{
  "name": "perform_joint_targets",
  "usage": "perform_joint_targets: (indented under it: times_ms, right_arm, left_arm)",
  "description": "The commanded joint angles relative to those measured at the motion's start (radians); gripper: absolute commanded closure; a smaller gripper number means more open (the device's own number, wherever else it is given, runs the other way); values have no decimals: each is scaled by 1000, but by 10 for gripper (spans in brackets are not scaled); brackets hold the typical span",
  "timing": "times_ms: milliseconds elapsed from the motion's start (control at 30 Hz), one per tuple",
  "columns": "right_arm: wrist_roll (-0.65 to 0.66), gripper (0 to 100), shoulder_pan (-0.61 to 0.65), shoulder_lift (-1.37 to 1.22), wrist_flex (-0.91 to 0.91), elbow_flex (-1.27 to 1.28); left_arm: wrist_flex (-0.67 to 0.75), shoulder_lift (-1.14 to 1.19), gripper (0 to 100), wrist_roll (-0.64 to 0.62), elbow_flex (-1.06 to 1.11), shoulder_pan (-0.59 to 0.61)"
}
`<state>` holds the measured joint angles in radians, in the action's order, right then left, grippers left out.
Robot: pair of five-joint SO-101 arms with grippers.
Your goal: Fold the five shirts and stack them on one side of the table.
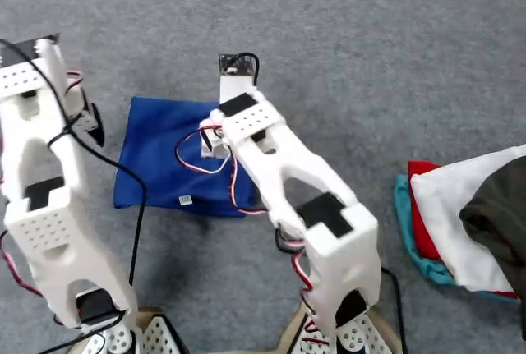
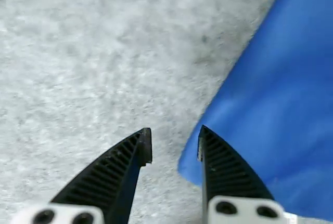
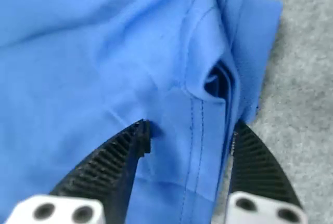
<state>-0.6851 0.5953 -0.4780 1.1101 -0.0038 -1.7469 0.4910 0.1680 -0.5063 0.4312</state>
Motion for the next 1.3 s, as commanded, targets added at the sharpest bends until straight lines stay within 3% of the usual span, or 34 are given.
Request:
perform_joint_targets:
  times_ms: [0,533,700,867,1267]
  right_arm:
    - [-15,740,7,-93,55,-119]
    - [-3,747,5,-483,512,-659]
    - [18,861,5,-575,620,-846]
    - [129,992,4,-636,669,-949]
    - [186,995,-197,-585,663,-990]
  left_arm:
    - [-12,-94,840,43,18,34]
    - [-12,-108,840,141,17,78]
    - [-12,-108,840,141,18,78]
    - [-12,-110,840,141,15,78]
    - [-12,-110,840,150,18,78]
